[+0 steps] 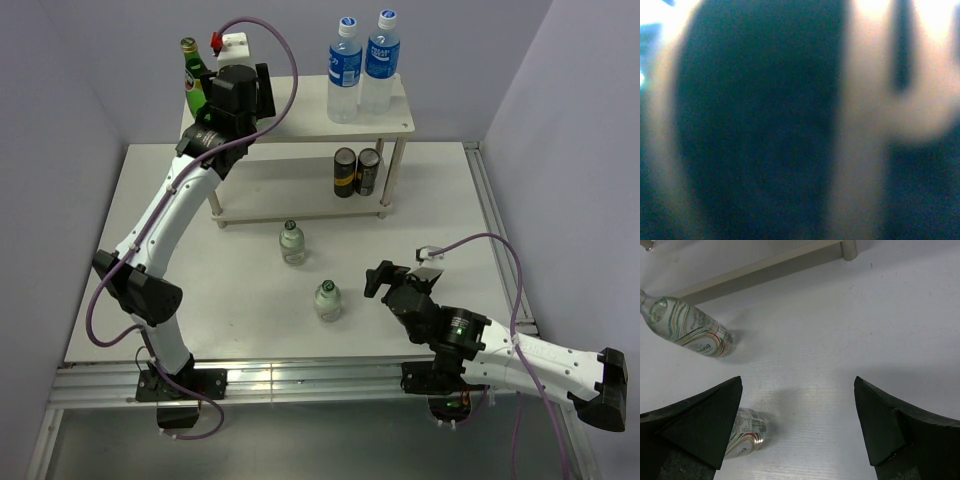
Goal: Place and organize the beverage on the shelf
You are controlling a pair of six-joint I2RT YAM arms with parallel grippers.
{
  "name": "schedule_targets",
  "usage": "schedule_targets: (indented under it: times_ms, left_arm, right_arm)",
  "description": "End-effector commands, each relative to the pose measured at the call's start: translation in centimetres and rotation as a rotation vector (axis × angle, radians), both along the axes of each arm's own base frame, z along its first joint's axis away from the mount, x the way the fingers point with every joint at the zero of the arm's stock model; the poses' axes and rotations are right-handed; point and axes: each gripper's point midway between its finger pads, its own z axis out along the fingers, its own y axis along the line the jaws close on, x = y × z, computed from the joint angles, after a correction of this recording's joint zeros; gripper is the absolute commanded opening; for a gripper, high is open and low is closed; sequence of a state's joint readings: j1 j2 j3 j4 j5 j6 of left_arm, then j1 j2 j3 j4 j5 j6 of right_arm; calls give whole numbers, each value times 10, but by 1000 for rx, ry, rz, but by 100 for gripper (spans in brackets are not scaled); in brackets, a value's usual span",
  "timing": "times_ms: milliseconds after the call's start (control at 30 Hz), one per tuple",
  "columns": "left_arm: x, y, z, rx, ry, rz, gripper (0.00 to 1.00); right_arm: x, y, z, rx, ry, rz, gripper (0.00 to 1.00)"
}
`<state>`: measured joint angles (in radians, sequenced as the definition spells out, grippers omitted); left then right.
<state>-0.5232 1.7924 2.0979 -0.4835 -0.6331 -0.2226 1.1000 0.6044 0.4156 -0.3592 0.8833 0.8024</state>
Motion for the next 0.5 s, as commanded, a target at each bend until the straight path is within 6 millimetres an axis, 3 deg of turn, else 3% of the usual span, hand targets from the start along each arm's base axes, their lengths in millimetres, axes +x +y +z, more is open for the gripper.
schedule_targets:
  times_ms: [0, 467]
  left_arm:
    - [0, 1, 32, -67, -104, 0, 78]
    - [0, 1, 25, -78, -93, 2, 85]
  right_arm:
    - [2, -2, 3, 17, -22, -21, 100]
    - [2, -2, 3, 19, -24, -22, 100]
